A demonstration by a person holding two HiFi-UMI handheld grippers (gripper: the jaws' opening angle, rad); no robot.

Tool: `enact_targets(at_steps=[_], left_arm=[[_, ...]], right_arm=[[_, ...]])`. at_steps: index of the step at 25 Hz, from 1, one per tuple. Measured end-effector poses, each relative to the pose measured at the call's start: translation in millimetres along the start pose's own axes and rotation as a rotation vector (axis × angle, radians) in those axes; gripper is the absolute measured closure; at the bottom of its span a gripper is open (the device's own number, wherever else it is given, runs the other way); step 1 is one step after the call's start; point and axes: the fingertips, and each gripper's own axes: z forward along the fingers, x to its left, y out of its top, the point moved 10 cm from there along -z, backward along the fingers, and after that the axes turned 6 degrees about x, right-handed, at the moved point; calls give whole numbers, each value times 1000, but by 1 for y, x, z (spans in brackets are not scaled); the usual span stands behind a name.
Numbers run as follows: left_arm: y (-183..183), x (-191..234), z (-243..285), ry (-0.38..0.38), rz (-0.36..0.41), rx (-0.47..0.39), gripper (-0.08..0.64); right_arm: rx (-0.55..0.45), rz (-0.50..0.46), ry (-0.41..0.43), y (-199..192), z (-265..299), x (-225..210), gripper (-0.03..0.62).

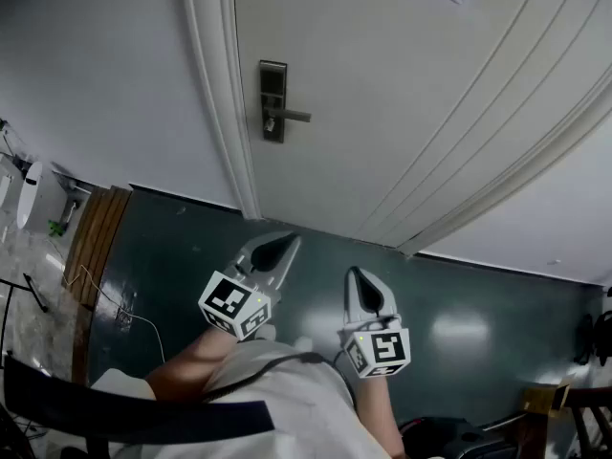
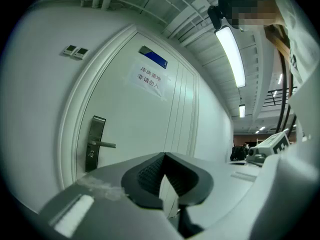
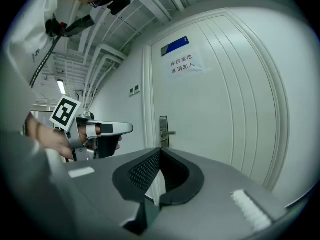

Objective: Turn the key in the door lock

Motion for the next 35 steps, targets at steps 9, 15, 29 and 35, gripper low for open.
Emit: enact_targets(at_steps=[9,15,29,35], left_arm=[[1,7,-4,-16,16,-3,558],[0,22,-9,-23,13,-2,558],[-6,67,-35,-25,5,-9,557],[-5,81,-46,-51,17,-20,557]], right_arm=[[-2,-12,-14,3,7,10,584],[5,-17,-25,3,17,20,584],[4,27,-83,-4,32,57,584],[5,46,-108,-7,36,69,584]])
